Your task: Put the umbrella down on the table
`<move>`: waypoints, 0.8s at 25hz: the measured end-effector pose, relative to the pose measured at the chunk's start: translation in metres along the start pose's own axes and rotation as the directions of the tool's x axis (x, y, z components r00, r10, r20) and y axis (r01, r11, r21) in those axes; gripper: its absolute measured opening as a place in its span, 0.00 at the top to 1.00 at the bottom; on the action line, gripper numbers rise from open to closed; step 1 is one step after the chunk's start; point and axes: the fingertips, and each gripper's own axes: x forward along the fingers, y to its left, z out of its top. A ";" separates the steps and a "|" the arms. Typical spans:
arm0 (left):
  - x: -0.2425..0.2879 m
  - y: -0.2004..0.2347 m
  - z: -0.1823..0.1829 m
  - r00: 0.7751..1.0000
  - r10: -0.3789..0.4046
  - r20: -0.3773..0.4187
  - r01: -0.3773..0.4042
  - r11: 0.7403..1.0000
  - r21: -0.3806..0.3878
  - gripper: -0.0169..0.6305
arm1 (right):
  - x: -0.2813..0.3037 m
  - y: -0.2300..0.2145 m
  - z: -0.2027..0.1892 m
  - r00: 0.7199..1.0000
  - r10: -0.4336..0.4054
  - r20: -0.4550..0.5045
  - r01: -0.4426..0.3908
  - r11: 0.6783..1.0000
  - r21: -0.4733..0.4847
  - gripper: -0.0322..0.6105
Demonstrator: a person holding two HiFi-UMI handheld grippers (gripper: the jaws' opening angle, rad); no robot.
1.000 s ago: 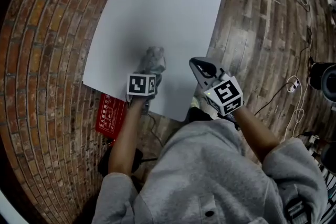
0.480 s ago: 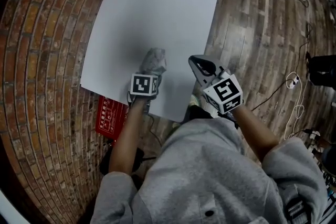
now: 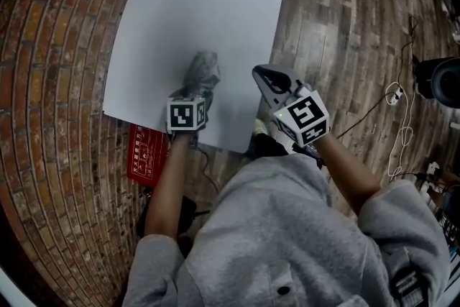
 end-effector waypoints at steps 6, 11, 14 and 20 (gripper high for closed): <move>-0.048 0.006 -0.016 0.985 0.001 0.170 0.010 0.998 -0.062 0.49 | -0.029 0.031 -0.001 0.999 -0.033 0.007 0.034 0.999 -0.035 0.90; -0.112 0.019 -0.035 0.934 0.085 0.347 -0.036 0.989 -0.145 0.49 | -0.062 0.060 -0.005 0.996 -0.076 0.035 0.078 0.996 -0.043 0.90; -0.152 0.013 -0.059 0.897 0.124 0.425 -0.064 0.986 -0.154 0.62 | -0.082 0.084 -0.009 0.996 -0.083 0.042 0.086 0.994 -0.063 0.90; -0.231 -0.010 -0.121 0.816 0.234 0.529 -0.183 0.972 -0.148 0.94 | -0.115 0.142 -0.023 0.996 -0.074 0.051 0.078 0.994 -0.077 0.90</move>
